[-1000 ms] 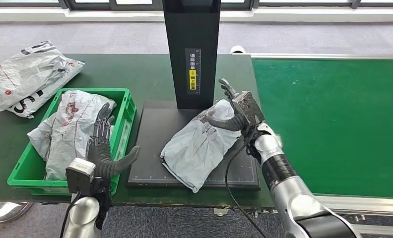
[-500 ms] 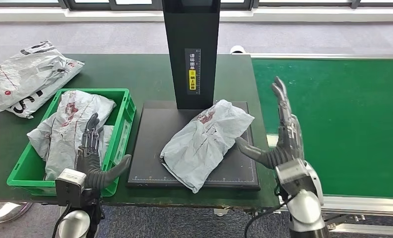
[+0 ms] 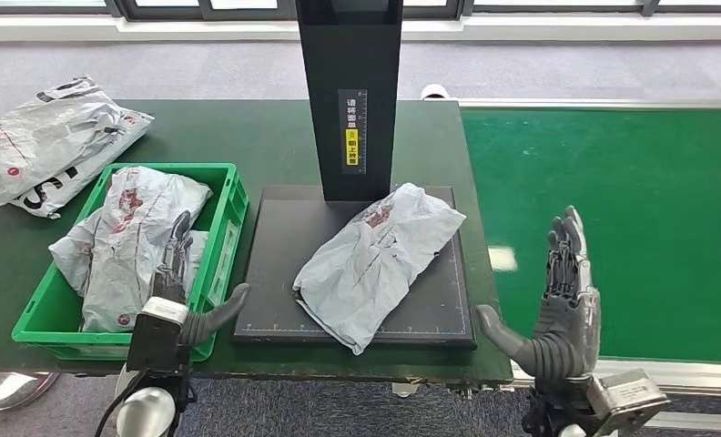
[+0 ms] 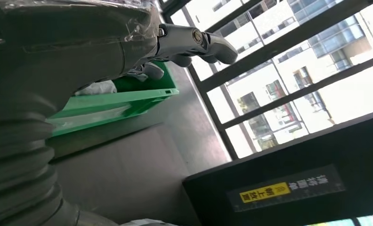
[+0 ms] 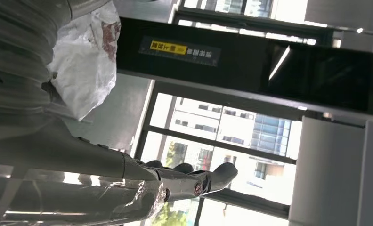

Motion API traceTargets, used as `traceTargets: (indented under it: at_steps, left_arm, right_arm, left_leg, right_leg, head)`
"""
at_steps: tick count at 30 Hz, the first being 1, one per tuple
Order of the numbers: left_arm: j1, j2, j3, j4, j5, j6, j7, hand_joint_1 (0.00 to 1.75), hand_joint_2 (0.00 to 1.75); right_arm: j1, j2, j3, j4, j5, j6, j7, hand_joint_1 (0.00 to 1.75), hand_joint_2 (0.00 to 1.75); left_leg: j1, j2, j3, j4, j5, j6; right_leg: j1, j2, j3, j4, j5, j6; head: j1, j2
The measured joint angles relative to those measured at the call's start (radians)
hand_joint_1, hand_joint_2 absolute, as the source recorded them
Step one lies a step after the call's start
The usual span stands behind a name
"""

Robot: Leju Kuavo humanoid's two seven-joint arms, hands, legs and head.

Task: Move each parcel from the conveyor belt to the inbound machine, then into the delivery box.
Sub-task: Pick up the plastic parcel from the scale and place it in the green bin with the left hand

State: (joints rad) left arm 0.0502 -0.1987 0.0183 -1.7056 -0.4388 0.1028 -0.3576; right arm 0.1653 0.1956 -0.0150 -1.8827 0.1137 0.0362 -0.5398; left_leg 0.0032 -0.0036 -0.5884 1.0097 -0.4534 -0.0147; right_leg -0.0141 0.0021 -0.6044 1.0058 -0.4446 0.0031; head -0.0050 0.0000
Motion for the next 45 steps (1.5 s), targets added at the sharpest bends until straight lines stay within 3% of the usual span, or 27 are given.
traceTargets:
  at_steps: [9, 12, 19, 23, 27, 39, 40, 43, 44, 45]
  left_arm:
    - [-0.021, -0.001, -0.06, 0.044, -0.127, 0.01, 0.05, 0.0, 1.75]
    - [-0.052, -0.001, -0.094, 0.082, -0.254, -0.009, 0.098, 0.0, 1.75]
    - [-0.158, 0.0, -0.175, 0.214, -0.427, -0.037, 0.169, 0.0, 1.75]
    - [-0.259, -0.001, -0.204, 0.354, -0.494, -0.066, 0.192, 0.0, 1.75]
    - [-0.358, -0.006, -0.219, 0.502, -0.524, -0.062, 0.194, 0.0, 1.75]
    - [-0.549, -0.019, -0.236, 0.82, -0.575, -0.046, 0.225, 0.0, 1.75]
    - [-0.564, -0.02, -0.236, 0.849, -0.58, -0.042, 0.226, 0.32, 1.75]
    - [-0.598, -0.023, -0.236, 0.925, -0.59, -0.03, 0.225, 1.63, 1.75]
    - [-0.607, -0.023, -0.236, 0.946, -0.592, -0.026, 0.223, 1.75, 1.75]
    - [-0.614, -0.024, -0.236, 0.966, -0.593, -0.022, 0.22, 1.75, 1.75]
  right_arm:
    - [-0.001, 0.029, -0.038, 0.009, 0.024, 0.018, 0.011, 0.0, 1.75]
    - [-0.011, 0.031, -0.038, 0.024, 0.033, 0.035, 0.018, 0.0, 1.75]
    - [-0.034, 0.031, -0.038, 0.077, 0.035, 0.061, 0.021, 0.0, 1.75]
    - [-0.053, 0.032, -0.038, 0.109, 0.032, 0.087, 0.018, 0.0, 1.75]
    - [-0.067, 0.036, -0.038, 0.133, 0.033, 0.089, 0.017, 0.0, 1.75]
    - [-0.096, 0.045, -0.038, 0.175, 0.044, 0.095, 0.015, 0.0, 1.75]
    - [-0.096, 0.046, -0.038, 0.177, 0.044, 0.095, 0.015, 0.0, 1.75]
    - [-0.096, 0.046, -0.038, 0.183, 0.044, 0.092, 0.012, 0.0, 1.75]
    - [-0.096, 0.046, -0.038, 0.185, 0.044, 0.09, 0.012, 0.0, 1.75]
    - [-0.096, 0.046, -0.038, 0.187, 0.044, 0.089, 0.011, 0.0, 1.75]
  left_leg:
    - [0.0, 0.0, 0.0, 0.0, 0.0, 0.0]
    - [0.0, 0.0, 0.0, 0.0, 0.0, 0.0]
    - [0.0, 0.0, 0.001, 0.0, 0.001, 0.0]
    - [0.0, -0.001, 0.001, 0.0, 0.002, 0.0]
    - [0.0, -0.001, 0.001, 0.0, 0.002, 0.0]
    - [0.0, -0.001, 0.0, 0.0, 0.002, 0.0]
    - [0.0, -0.001, 0.001, 0.0, 0.002, 0.0]
    - [0.0, -0.001, 0.001, 0.0, 0.002, 0.0]
    - [0.0, -0.001, 0.0, 0.0, 0.002, 0.0]
    - [0.0, -0.001, 0.0, 0.0, 0.002, 0.0]
  right_leg:
    - [0.0, 0.0, 0.0, 0.0, 0.0, 0.0]
    - [0.0, 0.0, 0.0, 0.0, 0.0, 0.0]
    - [0.0, 0.0, 0.001, 0.0, 0.001, 0.0]
    - [0.0, -0.001, 0.001, 0.0, 0.001, 0.0]
    - [0.0, -0.001, 0.001, 0.0, 0.002, 0.0]
    - [0.0, 0.0, 0.001, 0.0, 0.002, 0.0]
    - [0.0, 0.0, 0.001, 0.0, 0.002, 0.0]
    - [0.0, 0.0, 0.001, 0.0, 0.002, 0.0]
    - [0.0, 0.0, 0.001, 0.0, 0.002, 0.0]
    - [0.0, 0.0, 0.001, 0.0, 0.002, 0.0]
  head:
    - [0.0, 0.0]
    - [0.0, 0.0]
    - [0.0, 0.0]
    - [0.0, 0.0]
    - [0.0, 0.0]
    - [0.0, 0.0]
    - [0.0, 0.0]
    - [0.0, 0.0]
    - [0.0, 0.0]
    - [0.0, 0.0]
